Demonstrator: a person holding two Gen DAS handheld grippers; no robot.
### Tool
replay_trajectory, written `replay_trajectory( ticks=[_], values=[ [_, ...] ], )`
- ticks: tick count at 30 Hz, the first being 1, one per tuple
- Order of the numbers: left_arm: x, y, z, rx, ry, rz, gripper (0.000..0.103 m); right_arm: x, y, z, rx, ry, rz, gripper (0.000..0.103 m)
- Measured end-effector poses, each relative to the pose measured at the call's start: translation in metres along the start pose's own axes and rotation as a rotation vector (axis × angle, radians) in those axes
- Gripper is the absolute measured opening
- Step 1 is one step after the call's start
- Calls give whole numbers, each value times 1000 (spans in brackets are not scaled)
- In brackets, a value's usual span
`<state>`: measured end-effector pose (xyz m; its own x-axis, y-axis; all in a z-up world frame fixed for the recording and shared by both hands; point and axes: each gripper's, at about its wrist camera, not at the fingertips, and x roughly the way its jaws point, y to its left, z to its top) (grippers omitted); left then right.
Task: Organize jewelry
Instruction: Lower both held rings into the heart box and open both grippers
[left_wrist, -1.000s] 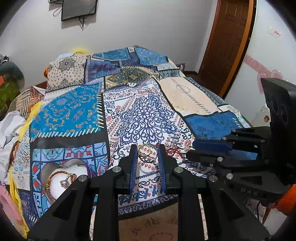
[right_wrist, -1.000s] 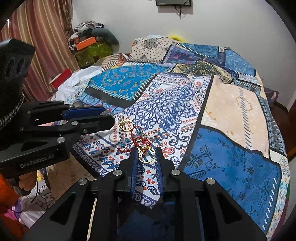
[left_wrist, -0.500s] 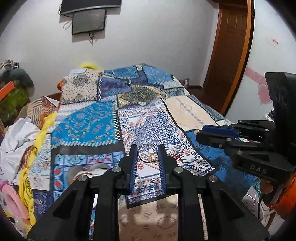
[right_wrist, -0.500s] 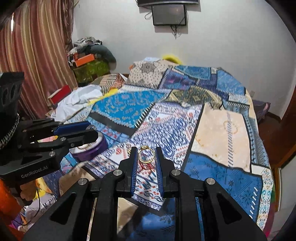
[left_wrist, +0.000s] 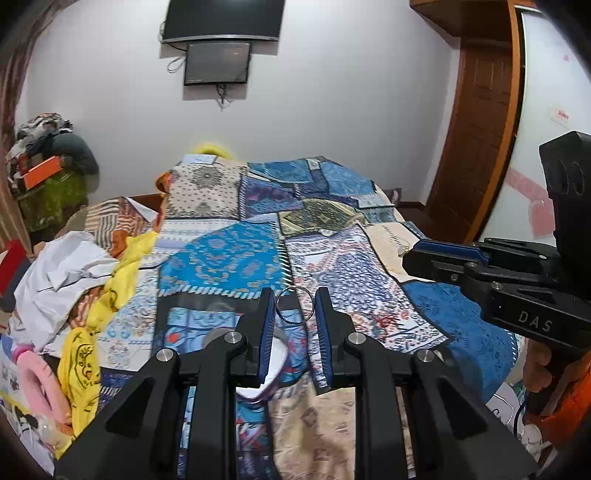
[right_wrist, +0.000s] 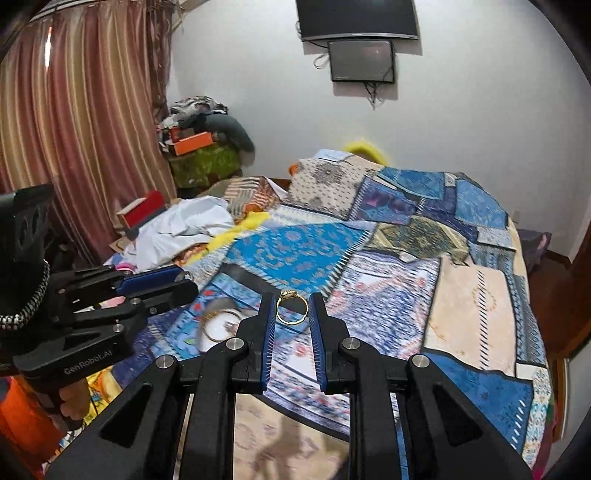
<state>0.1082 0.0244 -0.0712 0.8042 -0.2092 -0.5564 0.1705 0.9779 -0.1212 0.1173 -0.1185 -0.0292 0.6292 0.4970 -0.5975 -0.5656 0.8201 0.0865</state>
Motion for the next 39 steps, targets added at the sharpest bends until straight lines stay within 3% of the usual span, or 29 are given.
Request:
replay_trajectory(
  ticks=[7,16,39],
  values=[
    [-9,30,-9,-49,-6,29,21,17,27,4,-25,9,42,16],
    [4,60,-27,-101,43,48,21,52,43,1,-43,80,80,16],
    [85,72,-64,-158,235,-63,21,126,39,-29,2,282,121,17]
  ],
)
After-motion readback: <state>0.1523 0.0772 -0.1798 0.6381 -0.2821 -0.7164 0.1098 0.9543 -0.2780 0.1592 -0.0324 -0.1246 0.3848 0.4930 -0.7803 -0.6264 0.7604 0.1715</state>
